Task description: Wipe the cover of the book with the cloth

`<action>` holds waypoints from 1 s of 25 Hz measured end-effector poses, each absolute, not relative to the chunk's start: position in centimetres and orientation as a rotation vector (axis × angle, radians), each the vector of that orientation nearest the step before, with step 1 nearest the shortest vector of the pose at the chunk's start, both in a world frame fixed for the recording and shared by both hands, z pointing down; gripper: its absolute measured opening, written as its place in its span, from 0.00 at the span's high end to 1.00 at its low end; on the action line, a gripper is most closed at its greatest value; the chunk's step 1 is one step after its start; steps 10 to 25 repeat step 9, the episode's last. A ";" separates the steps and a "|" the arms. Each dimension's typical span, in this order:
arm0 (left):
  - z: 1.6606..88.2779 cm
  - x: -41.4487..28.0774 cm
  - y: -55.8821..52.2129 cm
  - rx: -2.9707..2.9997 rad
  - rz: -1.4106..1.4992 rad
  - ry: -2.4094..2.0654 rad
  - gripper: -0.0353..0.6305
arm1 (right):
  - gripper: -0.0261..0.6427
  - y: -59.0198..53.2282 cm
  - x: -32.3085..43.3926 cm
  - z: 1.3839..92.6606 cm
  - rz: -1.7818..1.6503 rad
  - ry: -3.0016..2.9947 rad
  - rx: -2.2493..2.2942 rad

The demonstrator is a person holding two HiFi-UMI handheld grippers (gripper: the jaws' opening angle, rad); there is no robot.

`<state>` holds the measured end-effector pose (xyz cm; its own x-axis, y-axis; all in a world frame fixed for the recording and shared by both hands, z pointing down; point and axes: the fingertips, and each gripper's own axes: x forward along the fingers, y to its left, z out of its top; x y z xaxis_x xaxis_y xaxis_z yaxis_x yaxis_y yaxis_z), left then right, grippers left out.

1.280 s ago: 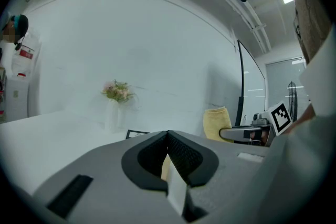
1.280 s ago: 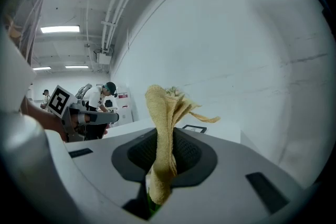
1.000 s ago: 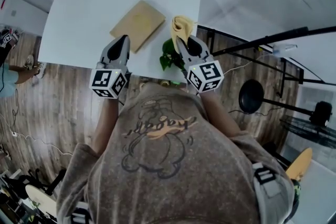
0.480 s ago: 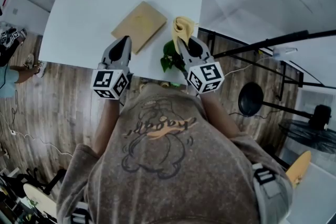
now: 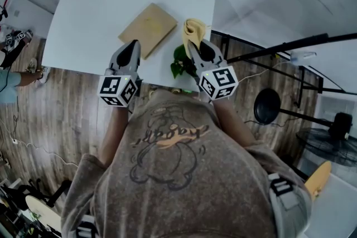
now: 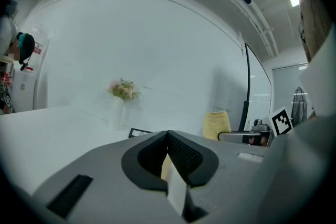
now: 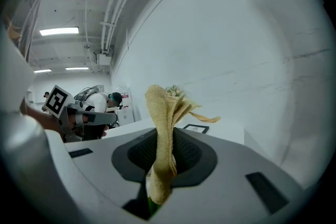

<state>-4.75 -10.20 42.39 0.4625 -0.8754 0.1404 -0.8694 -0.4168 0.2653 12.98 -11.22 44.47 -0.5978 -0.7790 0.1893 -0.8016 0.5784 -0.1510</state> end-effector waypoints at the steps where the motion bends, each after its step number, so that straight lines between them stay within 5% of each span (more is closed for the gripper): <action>1: 42.4 -4.7 -10.2 2.414 -0.029 -1.488 0.94 | 0.87 -11.2 13.0 44.4 0.341 -2.699 1.355; 25: 42.4 -4.6 -10.2 2.402 -0.038 -1.482 0.94 | 0.87 -11.2 12.7 44.2 0.359 -2.723 1.336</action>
